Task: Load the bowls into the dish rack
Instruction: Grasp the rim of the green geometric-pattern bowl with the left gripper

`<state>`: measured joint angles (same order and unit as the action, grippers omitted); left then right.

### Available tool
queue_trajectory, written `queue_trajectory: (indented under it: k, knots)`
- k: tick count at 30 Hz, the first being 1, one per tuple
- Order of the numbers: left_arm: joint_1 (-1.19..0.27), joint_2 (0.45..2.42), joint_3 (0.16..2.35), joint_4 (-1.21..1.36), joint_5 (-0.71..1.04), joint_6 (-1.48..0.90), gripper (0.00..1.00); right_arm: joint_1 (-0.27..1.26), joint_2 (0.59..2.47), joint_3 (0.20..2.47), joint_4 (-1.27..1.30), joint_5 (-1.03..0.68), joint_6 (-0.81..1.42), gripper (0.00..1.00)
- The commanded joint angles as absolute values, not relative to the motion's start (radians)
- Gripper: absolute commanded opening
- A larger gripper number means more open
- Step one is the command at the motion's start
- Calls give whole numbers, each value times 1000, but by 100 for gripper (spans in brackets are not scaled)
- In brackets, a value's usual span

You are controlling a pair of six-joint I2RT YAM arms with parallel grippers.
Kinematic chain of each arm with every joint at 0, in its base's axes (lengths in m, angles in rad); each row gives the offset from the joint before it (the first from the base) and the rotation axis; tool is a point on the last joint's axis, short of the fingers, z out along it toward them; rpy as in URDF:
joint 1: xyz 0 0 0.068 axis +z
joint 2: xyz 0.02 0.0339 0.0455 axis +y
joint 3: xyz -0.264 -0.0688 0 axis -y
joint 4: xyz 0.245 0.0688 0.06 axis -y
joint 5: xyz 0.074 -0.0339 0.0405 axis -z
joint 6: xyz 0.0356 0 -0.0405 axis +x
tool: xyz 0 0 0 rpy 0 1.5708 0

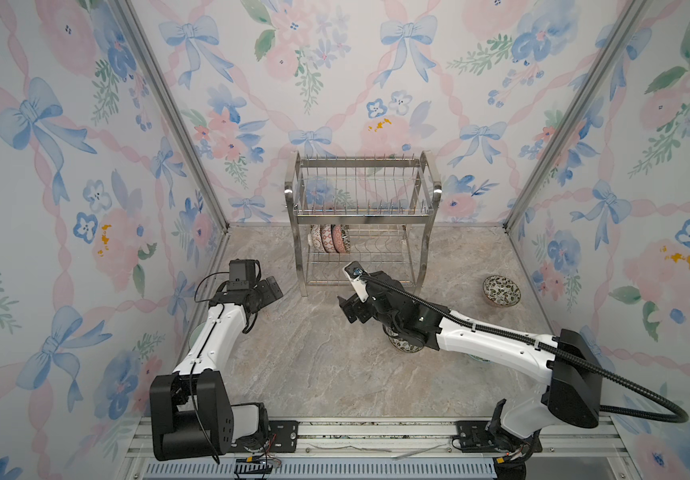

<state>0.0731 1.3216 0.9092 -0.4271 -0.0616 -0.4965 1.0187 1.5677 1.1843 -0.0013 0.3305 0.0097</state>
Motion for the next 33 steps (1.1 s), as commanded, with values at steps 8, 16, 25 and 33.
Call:
queue_trajectory:
  k: [8, 16, 25, 33]
  knots:
    - [92, 1498, 996, -476, -119, -384, 87, 1047, 1690, 1256, 120, 249, 90, 97]
    - [92, 1617, 1059, -509, -130, -333, 78, 1049, 1714, 1259, 127, 226, 109, 96]
    - [92, 1681, 1060, -518, -173, -305, 60, 1049, 1697, 1261, 92, 221, 106, 97]
    - [104, 1692, 1066, -543, -198, -287, 39, 1049, 1690, 1271, 65, 240, 91, 97]
